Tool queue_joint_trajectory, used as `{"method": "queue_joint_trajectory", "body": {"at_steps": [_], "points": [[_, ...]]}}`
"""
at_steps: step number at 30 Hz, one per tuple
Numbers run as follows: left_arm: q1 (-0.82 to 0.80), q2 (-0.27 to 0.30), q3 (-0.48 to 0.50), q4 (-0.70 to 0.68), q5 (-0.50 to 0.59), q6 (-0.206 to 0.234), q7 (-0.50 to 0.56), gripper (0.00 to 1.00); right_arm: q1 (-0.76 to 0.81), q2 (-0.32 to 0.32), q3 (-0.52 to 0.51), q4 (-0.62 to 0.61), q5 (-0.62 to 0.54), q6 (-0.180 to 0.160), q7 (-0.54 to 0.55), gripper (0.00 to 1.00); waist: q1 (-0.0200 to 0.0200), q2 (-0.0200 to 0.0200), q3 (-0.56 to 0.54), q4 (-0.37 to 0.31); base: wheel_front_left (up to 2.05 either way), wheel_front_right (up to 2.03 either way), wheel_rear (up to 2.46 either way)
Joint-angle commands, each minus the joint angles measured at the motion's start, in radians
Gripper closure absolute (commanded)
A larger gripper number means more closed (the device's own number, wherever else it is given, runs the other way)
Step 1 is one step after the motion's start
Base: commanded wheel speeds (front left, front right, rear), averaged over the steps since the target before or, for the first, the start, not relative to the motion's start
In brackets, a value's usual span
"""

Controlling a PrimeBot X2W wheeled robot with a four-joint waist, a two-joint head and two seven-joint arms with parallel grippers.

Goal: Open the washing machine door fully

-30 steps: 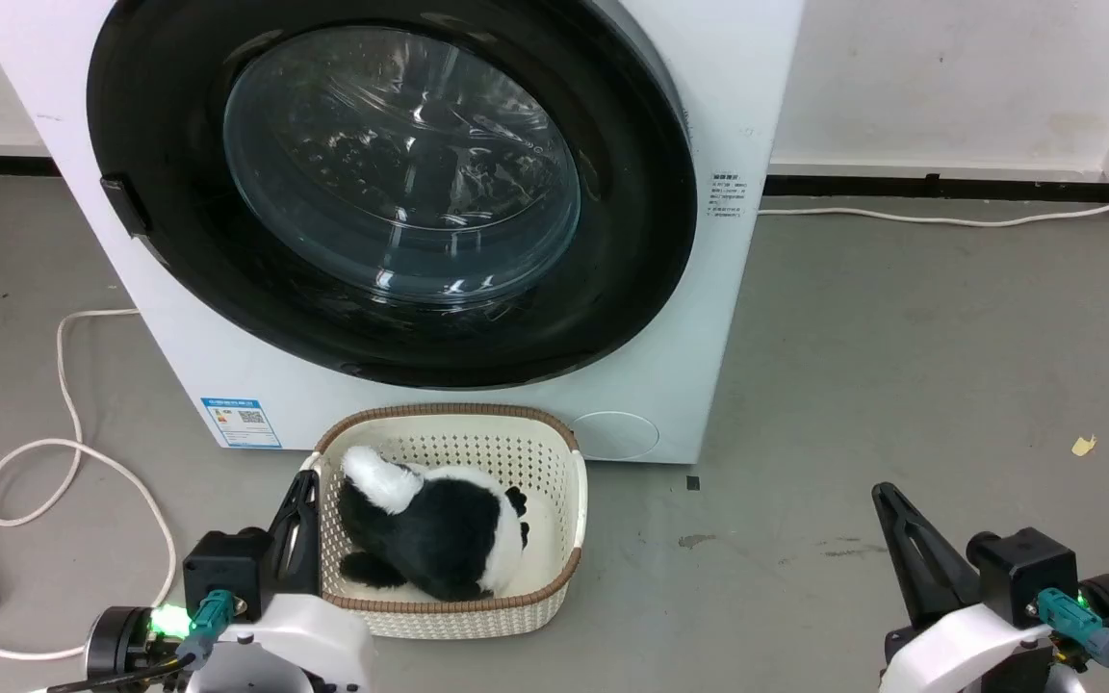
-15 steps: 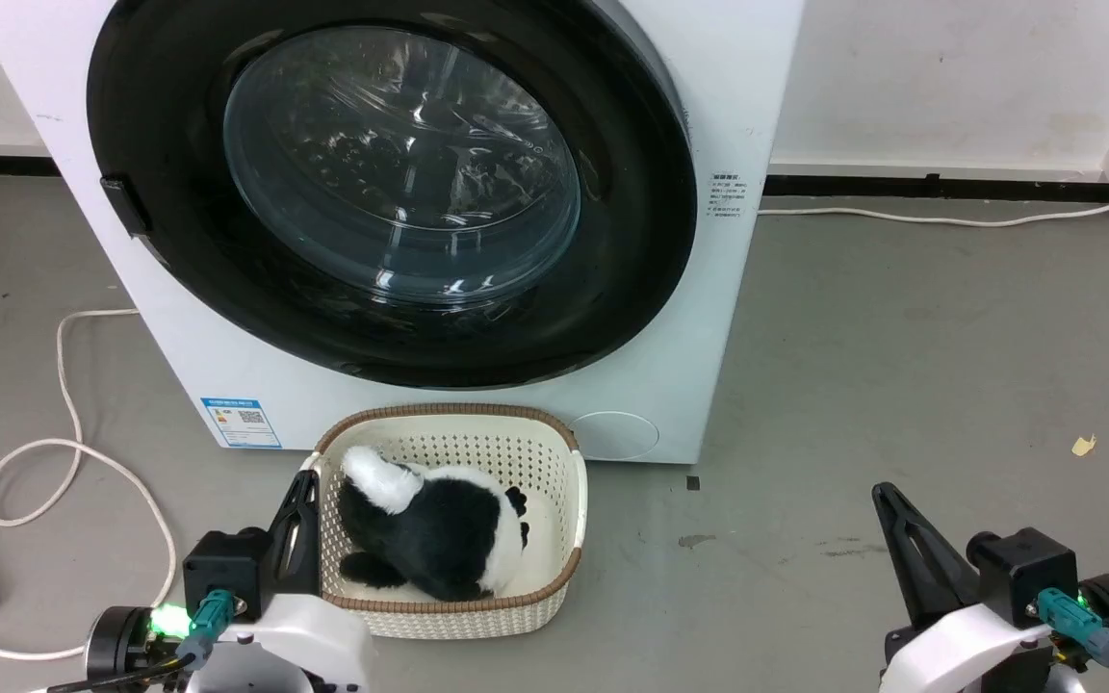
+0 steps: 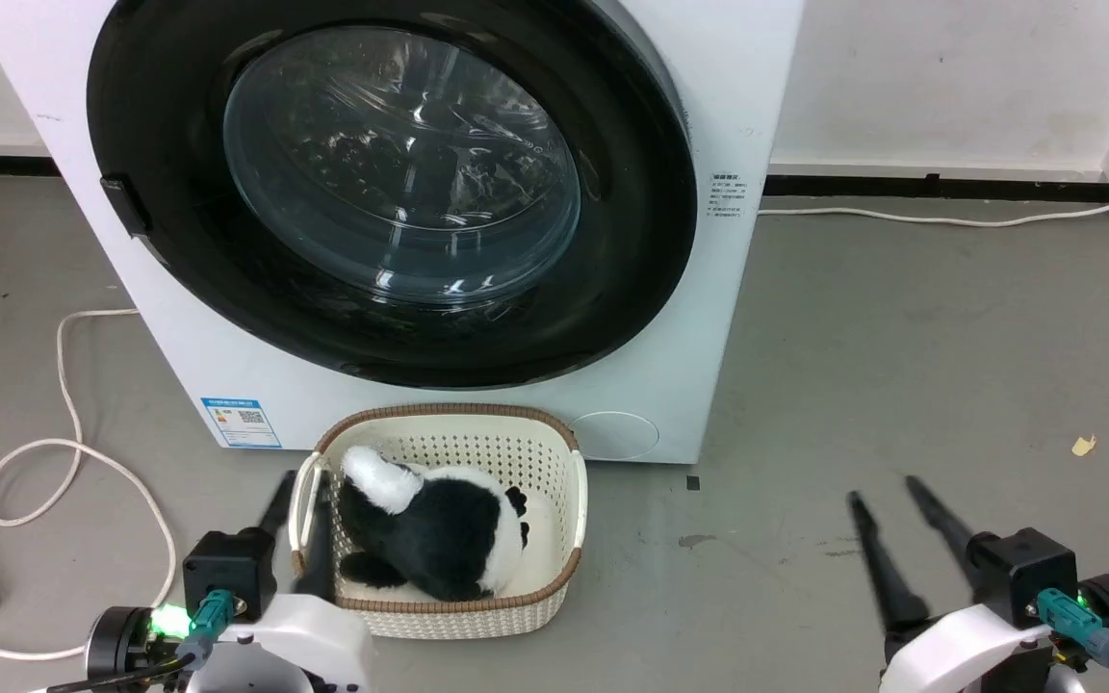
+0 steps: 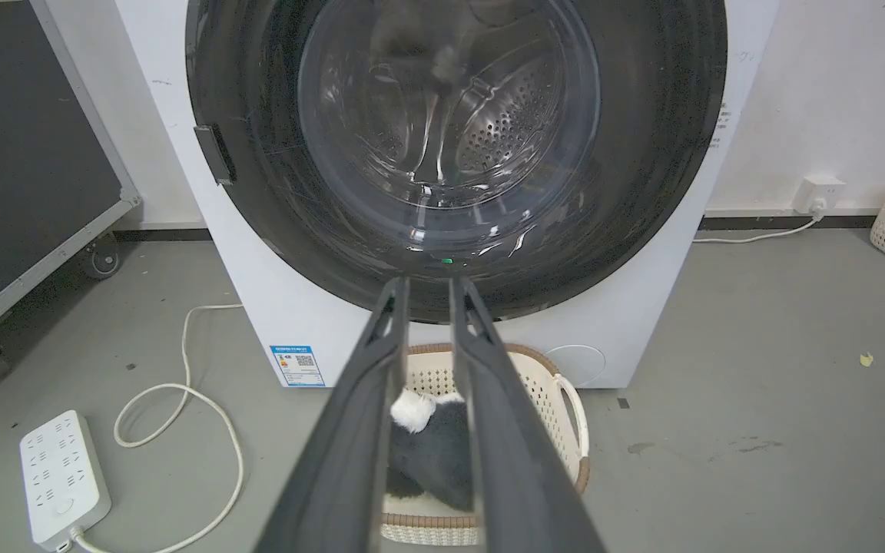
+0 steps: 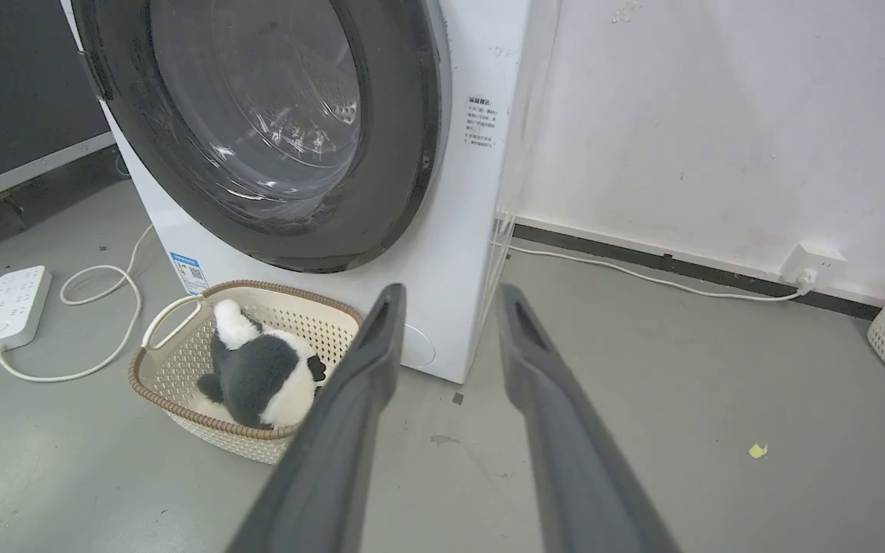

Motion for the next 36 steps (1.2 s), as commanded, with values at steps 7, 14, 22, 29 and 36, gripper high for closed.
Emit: {"method": "queue_joint_trajectory", "body": {"at_steps": [7,14,22,29,36], "points": [[0.001,0.000,-0.005,0.001,-0.005,0.003,-0.015,0.00,0.001,0.000,-0.008,-0.001,0.008,0.000,-0.015,0.00,0.0000,0.0000,0.002,0.000,0.00,0.00,0.00],[0.003,0.000,-0.010,0.000,-0.010,0.005,-0.030,0.00,0.004,0.001,-0.010,-0.005,0.005,0.000,-0.030,0.00,0.0000,0.0000,0.006,0.003,0.00,0.00,0.00],[-0.004,0.000,-0.015,-0.004,-0.020,0.008,-0.046,0.00,-0.004,-0.001,-0.008,-0.016,0.001,0.000,-0.046,0.00,0.0000,0.0000,0.030,0.011,0.00,0.00,0.00],[-0.022,0.000,-0.019,-0.014,-0.029,0.012,-0.061,0.00,-0.039,-0.016,-0.009,-0.025,0.011,0.000,-0.061,0.00,0.0000,0.0000,0.072,0.024,0.00,0.00,0.00],[-0.041,0.000,-0.024,-0.028,-0.040,0.018,-0.076,0.00,-0.101,-0.049,-0.009,-0.032,0.041,0.000,-0.063,0.00,0.0000,0.0000,0.116,0.038,0.00,0.00,0.00]]}}
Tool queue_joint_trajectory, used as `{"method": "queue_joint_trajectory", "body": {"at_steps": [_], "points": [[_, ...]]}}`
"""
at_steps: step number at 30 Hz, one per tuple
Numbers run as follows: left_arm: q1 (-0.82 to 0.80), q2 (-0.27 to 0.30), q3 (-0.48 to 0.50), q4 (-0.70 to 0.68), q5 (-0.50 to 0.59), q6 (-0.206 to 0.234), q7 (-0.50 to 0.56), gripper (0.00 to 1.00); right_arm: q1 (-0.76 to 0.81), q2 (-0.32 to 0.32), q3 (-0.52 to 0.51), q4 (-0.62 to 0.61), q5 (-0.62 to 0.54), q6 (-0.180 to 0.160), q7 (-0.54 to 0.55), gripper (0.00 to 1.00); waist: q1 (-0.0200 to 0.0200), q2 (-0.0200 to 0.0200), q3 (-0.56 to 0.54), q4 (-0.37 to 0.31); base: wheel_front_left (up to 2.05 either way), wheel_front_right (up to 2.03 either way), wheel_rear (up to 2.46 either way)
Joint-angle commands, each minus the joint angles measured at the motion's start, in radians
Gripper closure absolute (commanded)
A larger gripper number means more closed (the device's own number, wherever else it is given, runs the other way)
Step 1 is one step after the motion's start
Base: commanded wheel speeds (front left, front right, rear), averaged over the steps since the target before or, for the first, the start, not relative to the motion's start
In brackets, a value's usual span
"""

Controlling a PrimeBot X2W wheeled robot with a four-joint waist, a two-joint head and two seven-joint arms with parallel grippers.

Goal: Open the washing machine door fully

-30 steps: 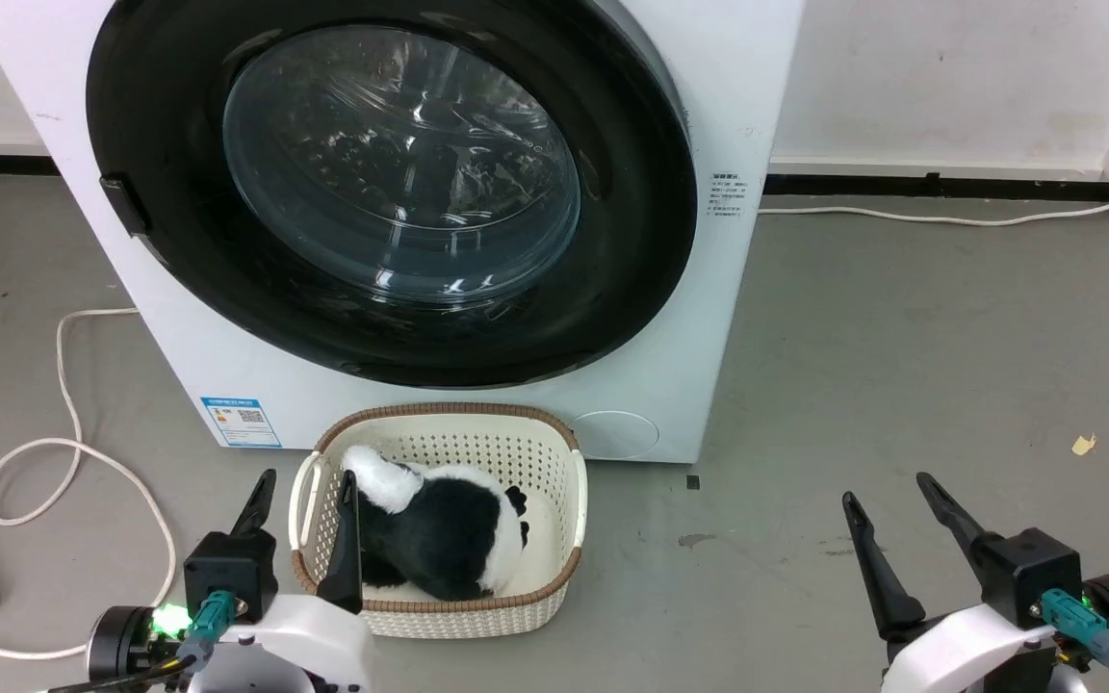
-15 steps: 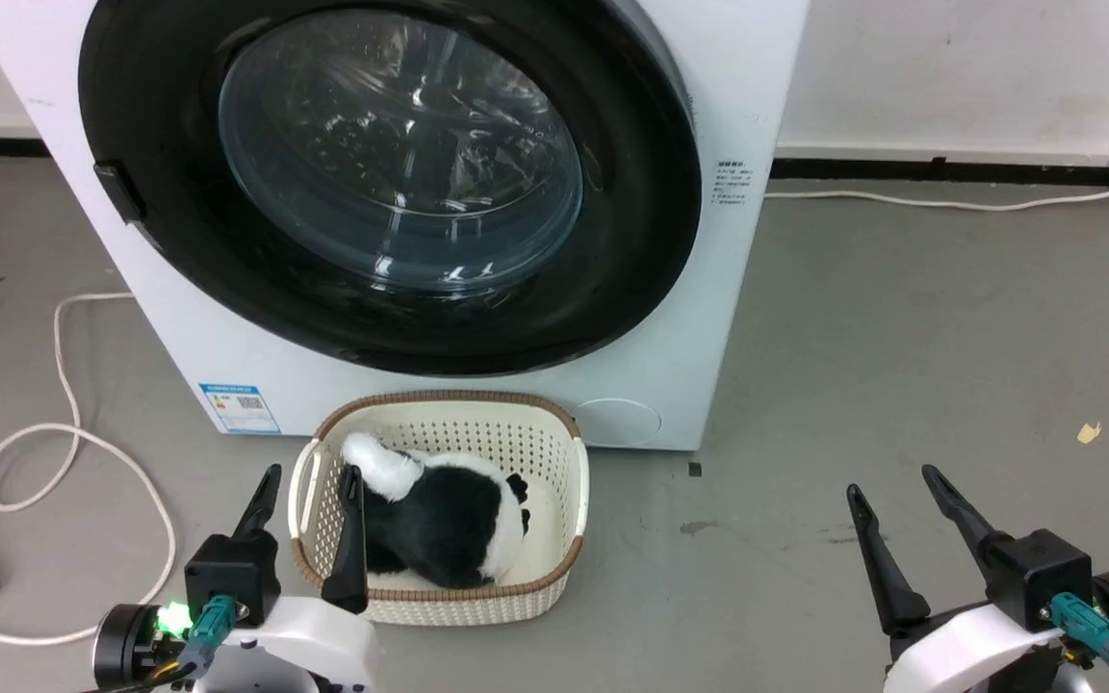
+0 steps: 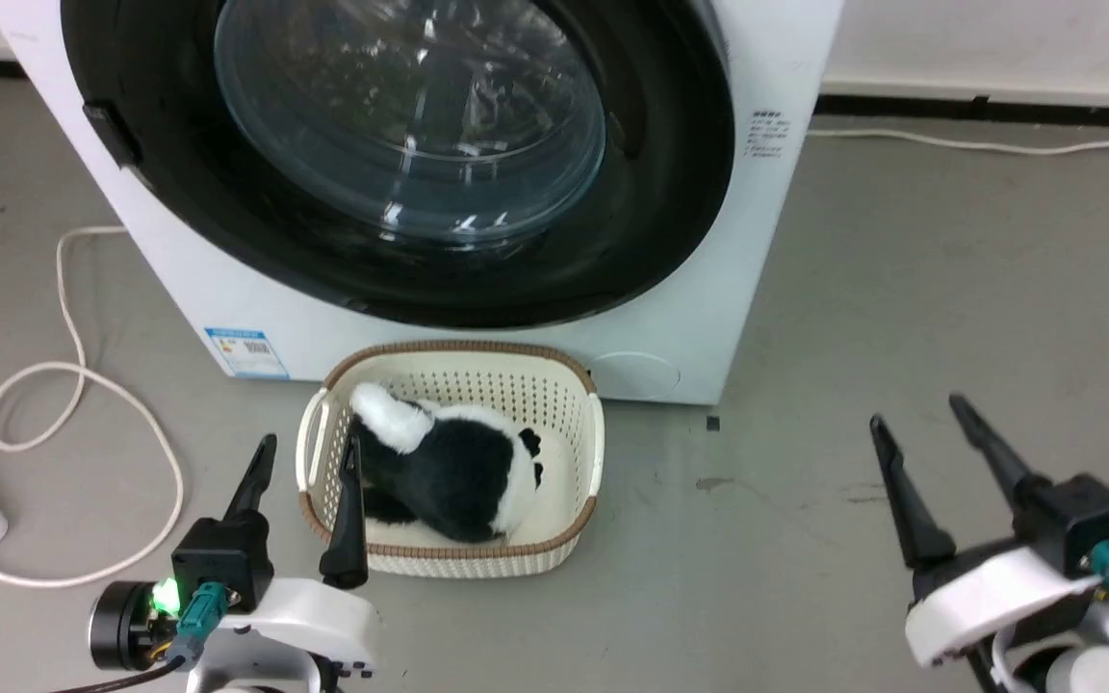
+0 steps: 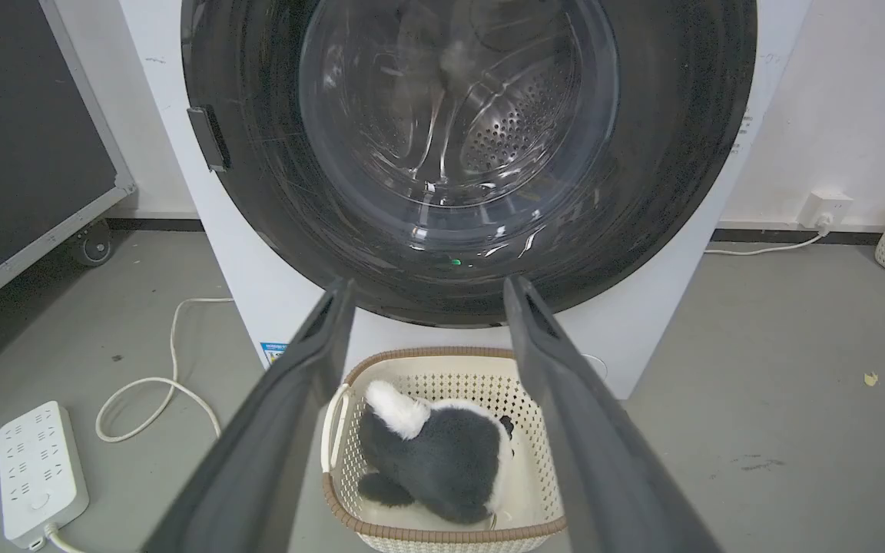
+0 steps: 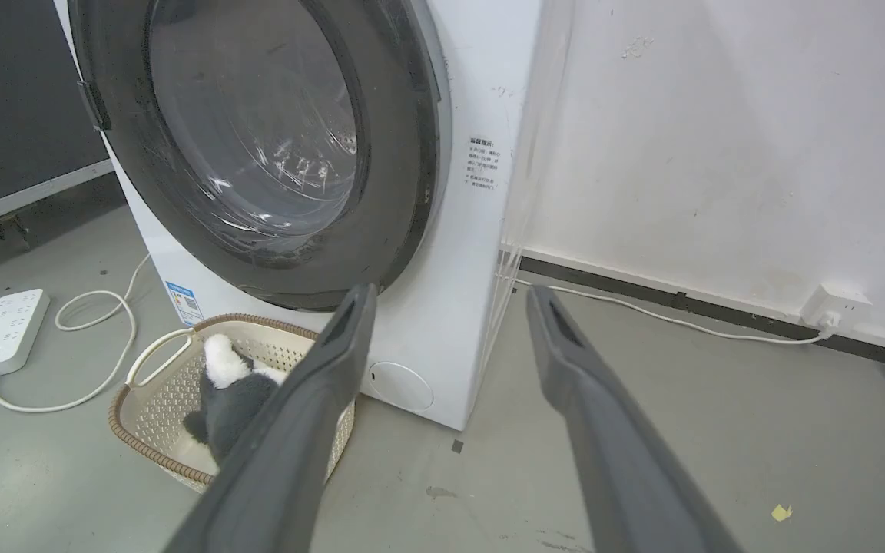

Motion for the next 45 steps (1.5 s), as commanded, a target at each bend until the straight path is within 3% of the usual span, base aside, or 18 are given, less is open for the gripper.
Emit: {"method": "queue_joint_trajectory", "body": {"at_steps": [1,2,3,4,5,13,21,32,45], "points": [[-0.018,0.000,-0.004,-0.006,-0.006,0.006,-0.014,0.00,-0.029,-0.012,-0.001,-0.010,0.013,-0.001,-0.005,0.00,-0.0001,0.0000,0.013,0.007,0.00,0.00,0.00],[-0.020,0.000,-0.005,-0.007,-0.007,0.007,-0.016,0.00,-0.040,-0.016,-0.002,-0.012,0.020,-0.001,-0.003,0.00,-0.0001,0.0000,0.019,0.009,0.00,0.00,0.00],[-0.022,0.000,-0.007,-0.009,-0.009,0.008,-0.018,0.00,-0.051,-0.019,-0.003,-0.013,0.029,-0.001,0.001,0.31,-0.0001,0.0000,0.025,0.012,0.00,0.00,0.00],[-0.024,0.000,-0.009,-0.010,-0.010,0.009,-0.020,0.00,-0.063,-0.022,-0.004,-0.014,0.040,-0.001,0.005,0.79,-0.0001,0.0000,0.031,0.015,0.00,0.00,0.00],[-0.026,0.000,-0.010,-0.011,-0.012,0.011,-0.022,0.00,-0.075,-0.024,-0.006,-0.015,0.052,-0.001,0.009,1.00,-0.0001,0.0000,0.036,0.017,0.00,0.00,0.00],[-0.045,0.000,-0.017,-0.020,-0.026,0.019,-0.039,0.00,-0.180,-0.030,-0.030,-0.010,0.159,-0.001,0.051,1.00,-0.0001,0.0000,0.078,0.039,0.00,0.00,0.00],[-0.067,0.001,-0.023,-0.030,-0.038,0.026,-0.055,0.00,-0.308,0.005,-0.091,0.043,0.321,-0.001,0.155,1.00,-0.0001,0.0000,0.123,0.061,0.00,0.00,0.00],[-0.098,0.001,-0.044,-0.043,-0.061,0.040,-0.083,0.00,-0.570,0.039,-0.235,0.215,0.477,-0.001,0.358,1.00,-0.0001,0.0000,0.208,0.105,0.00,0.00,0.00],[-0.131,0.001,-0.068,-0.071,-0.075,0.053,-0.110,0.00,-0.844,0.045,-0.319,0.408,0.582,-0.001,0.547,1.00,-0.0001,0.0000,0.284,0.154,0.00,0.00,0.00]]}}
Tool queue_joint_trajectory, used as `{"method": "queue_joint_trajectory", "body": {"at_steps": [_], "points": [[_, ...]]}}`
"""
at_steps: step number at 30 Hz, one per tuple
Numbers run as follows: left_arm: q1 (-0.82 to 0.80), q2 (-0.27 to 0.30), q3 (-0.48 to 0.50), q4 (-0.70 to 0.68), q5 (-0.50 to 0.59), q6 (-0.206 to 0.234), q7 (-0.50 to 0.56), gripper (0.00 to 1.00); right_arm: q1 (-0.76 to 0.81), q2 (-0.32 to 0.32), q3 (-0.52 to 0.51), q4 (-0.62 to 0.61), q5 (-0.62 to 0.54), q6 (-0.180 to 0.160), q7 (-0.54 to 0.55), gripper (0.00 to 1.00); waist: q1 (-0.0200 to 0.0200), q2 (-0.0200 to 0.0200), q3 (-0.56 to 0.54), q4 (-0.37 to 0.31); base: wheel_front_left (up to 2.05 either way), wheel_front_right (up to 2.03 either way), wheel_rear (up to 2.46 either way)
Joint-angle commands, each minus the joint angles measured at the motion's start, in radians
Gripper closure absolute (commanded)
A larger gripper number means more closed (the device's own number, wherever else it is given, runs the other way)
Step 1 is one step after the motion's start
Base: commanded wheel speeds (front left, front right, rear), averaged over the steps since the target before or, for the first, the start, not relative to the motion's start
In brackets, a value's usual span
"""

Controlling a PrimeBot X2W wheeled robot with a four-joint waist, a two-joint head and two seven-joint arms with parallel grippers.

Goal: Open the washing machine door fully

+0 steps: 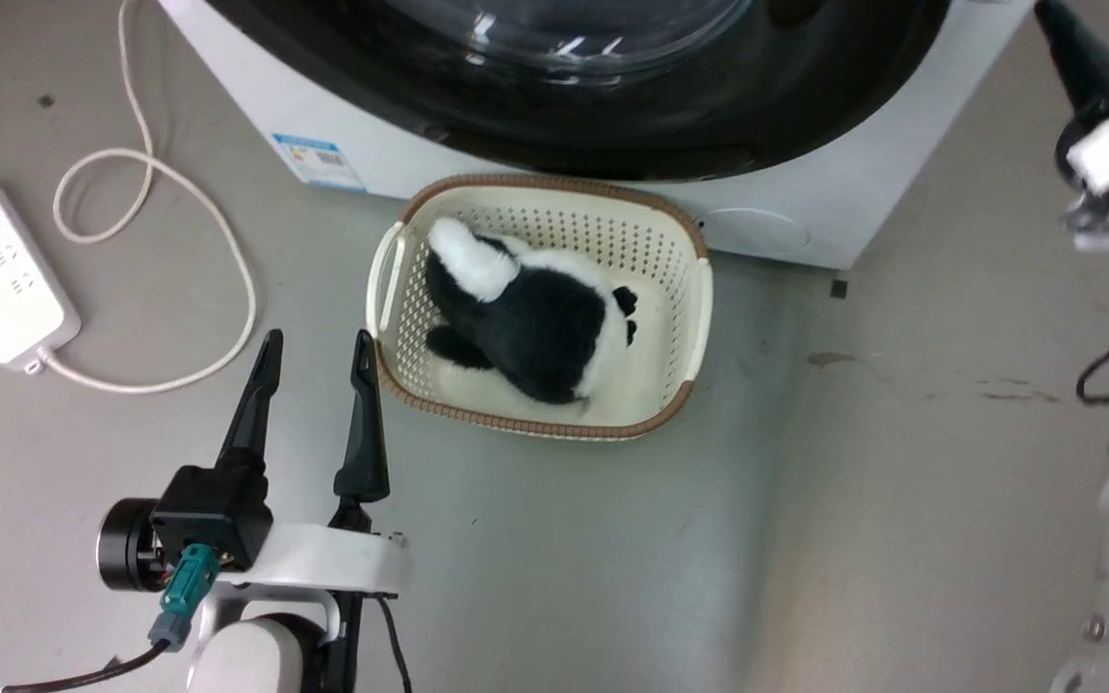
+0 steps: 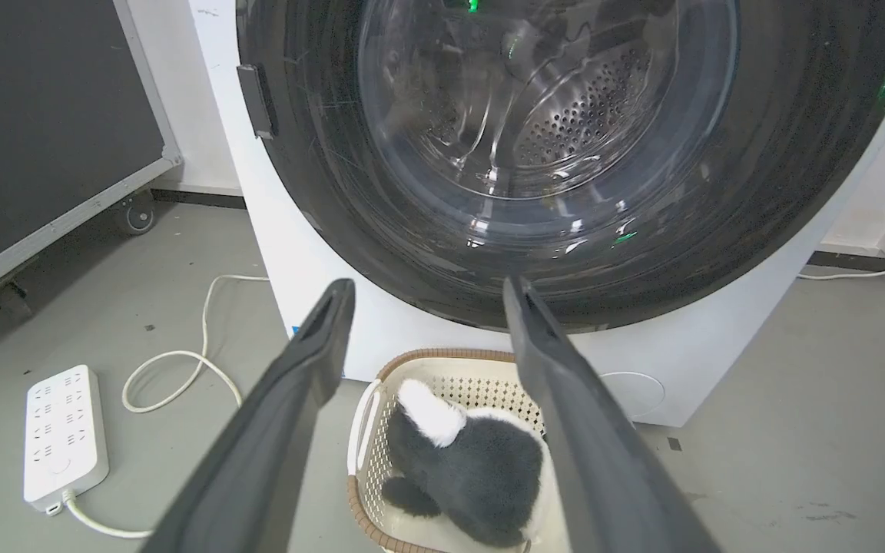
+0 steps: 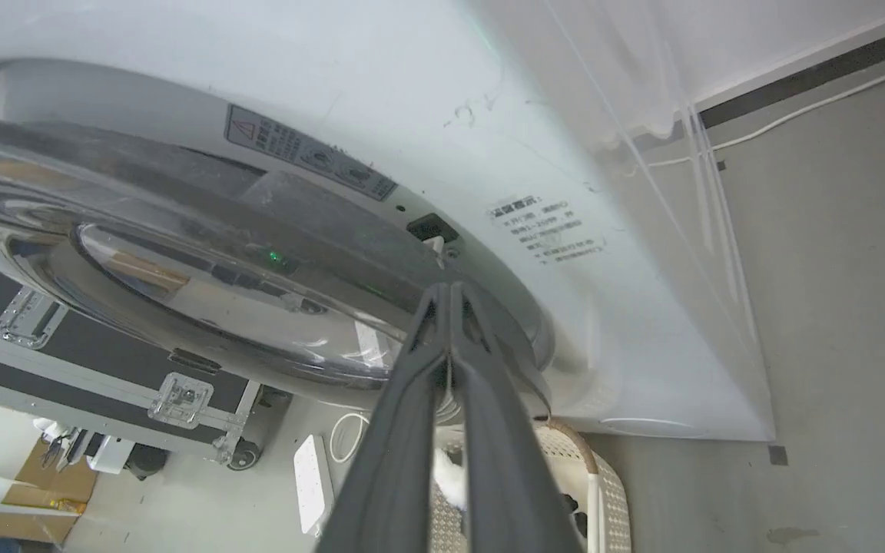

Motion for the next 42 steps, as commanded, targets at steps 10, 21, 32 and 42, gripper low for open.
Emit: {"method": "queue_joint_trajectory", "body": {"at_steps": [10,21,32,42], "points": [[-0.037,0.001,-0.035,-0.010,0.005,0.015,-0.031,0.00,-0.261,0.005,-0.156,0.234,0.065,0.000,0.148,1.00,-0.0001,0.0000,0.055,0.053,0.00,0.00,0.00],[-0.070,0.001,-0.070,-0.021,-0.009,0.038,-0.058,0.00,-0.464,-0.003,-0.272,0.395,0.023,0.000,0.303,1.00,-0.0001,0.0000,0.111,0.093,0.00,0.00,0.00],[-0.076,0.001,-0.080,-0.008,-0.018,0.044,-0.081,0.00,-0.405,0.004,-0.343,0.378,0.066,-0.001,0.463,1.00,-0.0001,0.0000,0.054,0.095,0.00,0.00,0.00],[-0.052,0.001,-0.081,0.015,-0.013,0.035,-0.098,0.00,-0.311,0.006,-0.289,0.415,0.239,-0.001,0.576,1.00,-0.0001,0.0000,-0.031,0.091,0.00,0.00,0.00]]}}
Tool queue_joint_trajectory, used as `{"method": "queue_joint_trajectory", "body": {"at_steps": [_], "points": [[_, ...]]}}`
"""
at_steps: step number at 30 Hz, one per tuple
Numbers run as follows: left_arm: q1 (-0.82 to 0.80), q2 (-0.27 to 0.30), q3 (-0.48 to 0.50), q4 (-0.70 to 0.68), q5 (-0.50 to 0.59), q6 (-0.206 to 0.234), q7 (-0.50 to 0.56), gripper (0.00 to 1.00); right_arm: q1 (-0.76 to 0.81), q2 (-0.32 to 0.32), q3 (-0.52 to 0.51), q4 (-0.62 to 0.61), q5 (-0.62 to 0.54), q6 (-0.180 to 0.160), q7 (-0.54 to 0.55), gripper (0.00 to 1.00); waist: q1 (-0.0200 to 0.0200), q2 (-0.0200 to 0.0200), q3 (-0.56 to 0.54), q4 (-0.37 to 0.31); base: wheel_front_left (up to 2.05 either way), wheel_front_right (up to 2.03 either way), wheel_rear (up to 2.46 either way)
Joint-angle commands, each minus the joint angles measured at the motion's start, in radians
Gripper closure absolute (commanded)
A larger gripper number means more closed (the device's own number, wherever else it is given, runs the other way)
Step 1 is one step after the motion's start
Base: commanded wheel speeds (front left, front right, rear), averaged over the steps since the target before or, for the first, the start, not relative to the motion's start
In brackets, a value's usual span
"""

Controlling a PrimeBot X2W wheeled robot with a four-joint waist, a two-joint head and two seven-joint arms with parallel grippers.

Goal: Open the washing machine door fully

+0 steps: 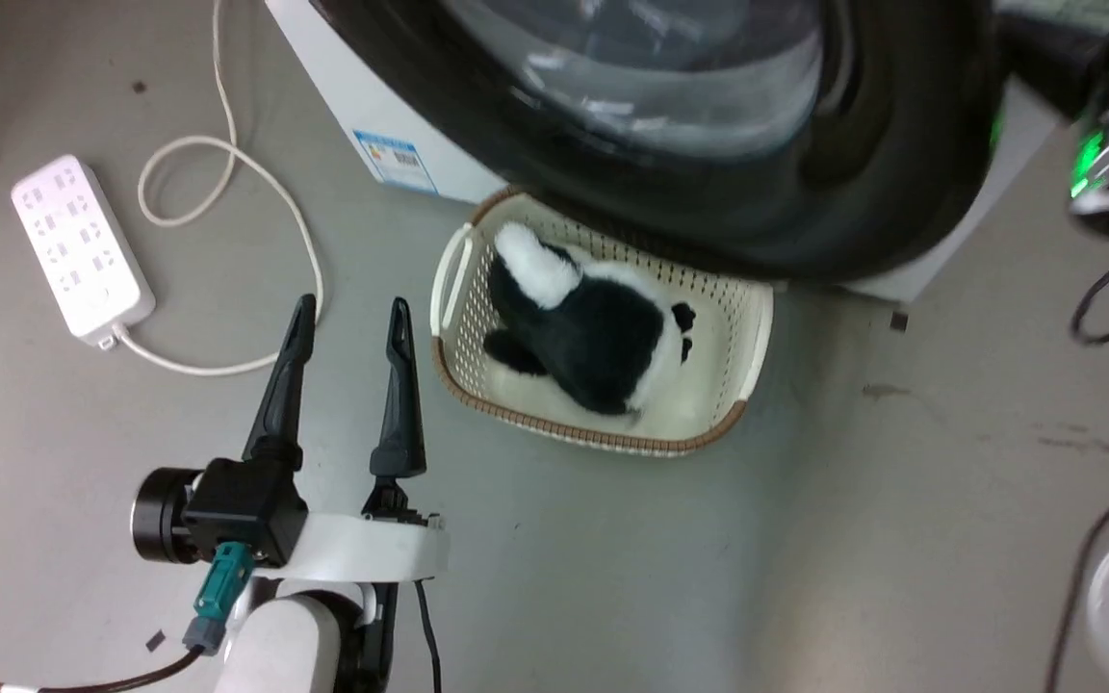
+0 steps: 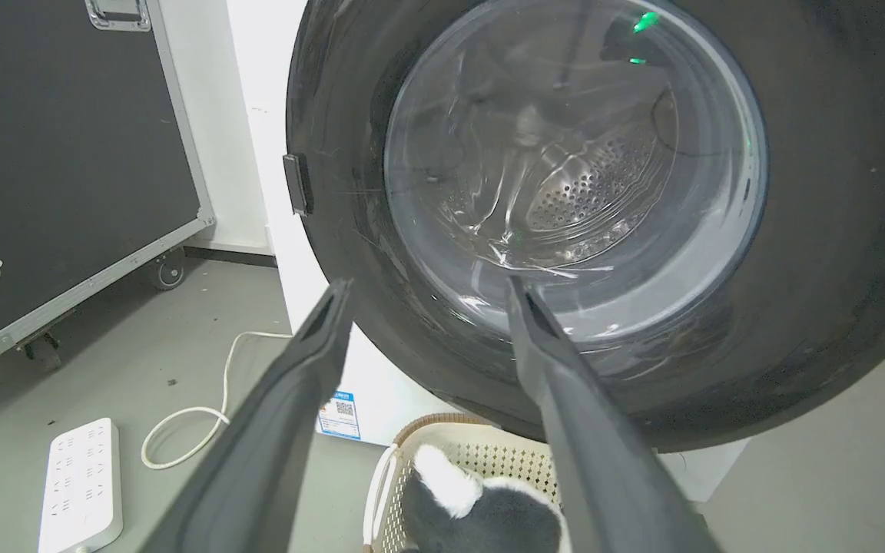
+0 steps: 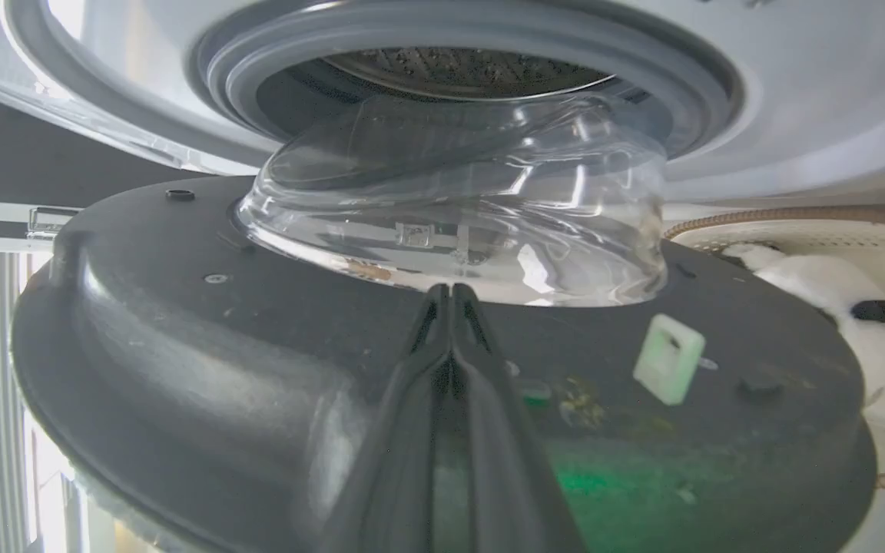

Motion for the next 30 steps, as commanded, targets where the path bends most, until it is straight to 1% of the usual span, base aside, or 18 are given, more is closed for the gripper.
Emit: {"method": "queue_joint_trajectory", "body": {"at_steps": [1,8,14,17,18,23,27,29,30], "points": [[0.012,0.001,-0.004,0.006,0.004,-0.003,-0.006,0.00,0.039,0.016,0.029,0.012,0.041,0.001,0.014,1.00,0.0000,0.0000,-0.031,-0.002,0.00,0.00,0.00],[0.060,0.001,-0.014,0.042,0.009,-0.014,-0.006,0.00,0.237,0.016,0.237,-0.033,0.230,0.001,0.019,1.00,0.0000,0.0000,-0.109,-0.004,0.00,0.00,0.00],[0.093,0.001,-0.026,0.057,0.009,-0.017,-0.006,0.00,0.395,0.016,0.455,-0.103,0.429,0.001,0.002,1.00,0.0000,0.0000,-0.150,-0.004,0.00,0.00,0.00],[0.106,0.001,-0.035,0.066,0.010,-0.023,-0.006,0.00,0.465,0.016,0.569,-0.147,0.519,0.001,-0.025,1.00,0.0000,0.0000,-0.163,-0.003,0.00,0.00,0.00],[0.120,0.001,-0.047,0.079,0.008,-0.034,-0.006,0.00,0.525,0.016,0.673,-0.191,0.595,0.001,-0.059,1.00,0.0000,0.0000,-0.172,0.002,0.00,0.00,0.00],[0.131,0.001,-0.050,0.092,0.016,-0.048,-0.006,0.00,0.592,0.016,0.812,-0.254,0.668,0.001,-0.123,1.00,0.0000,0.0000,-0.176,0.007,0.00,0.00,0.00],[0.135,0.001,-0.047,0.091,0.011,-0.047,-0.006,0.00,0.613,0.016,0.867,-0.276,0.687,0.001,-0.167,1.00,0.0000,0.0000,-0.175,0.009,0.00,0.00,0.00],[0.138,0.001,-0.047,0.090,0.010,-0.046,-0.006,0.00,0.614,0.016,0.872,-0.281,0.664,0.001,-0.199,1.00,0.0000,0.0000,-0.175,0.007,0.00,0.00,0.00],[0.138,0.001,-0.046,0.089,0.009,-0.046,-0.006,0.00,0.613,0.016,0.865,-0.284,0.647,0.001,-0.222,0.50,0.0000,0.0000,-0.176,0.005,0.00,0.00,0.00]]}}
